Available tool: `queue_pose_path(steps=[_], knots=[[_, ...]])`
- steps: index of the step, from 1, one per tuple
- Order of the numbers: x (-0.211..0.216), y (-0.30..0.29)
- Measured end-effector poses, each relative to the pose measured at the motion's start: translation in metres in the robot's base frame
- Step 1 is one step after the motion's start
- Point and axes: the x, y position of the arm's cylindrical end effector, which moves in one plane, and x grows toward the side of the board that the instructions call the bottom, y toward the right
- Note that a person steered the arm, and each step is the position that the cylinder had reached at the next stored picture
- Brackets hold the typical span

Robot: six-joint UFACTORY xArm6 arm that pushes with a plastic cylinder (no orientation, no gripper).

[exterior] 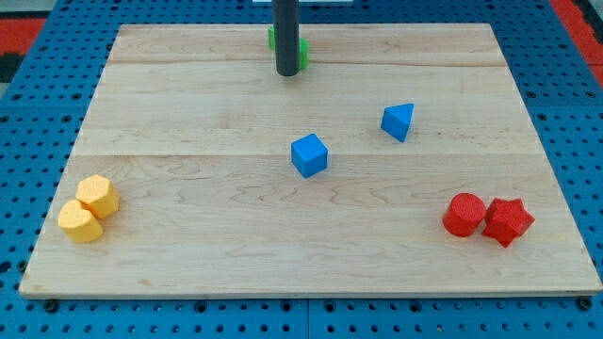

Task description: Point your arm towards the blue triangle

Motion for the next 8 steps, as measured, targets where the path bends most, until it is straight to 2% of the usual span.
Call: queue_pose_path(steps=[1,3,8], knots=[[0.000,0.000],[0.063,0.035],[0.063,0.034]])
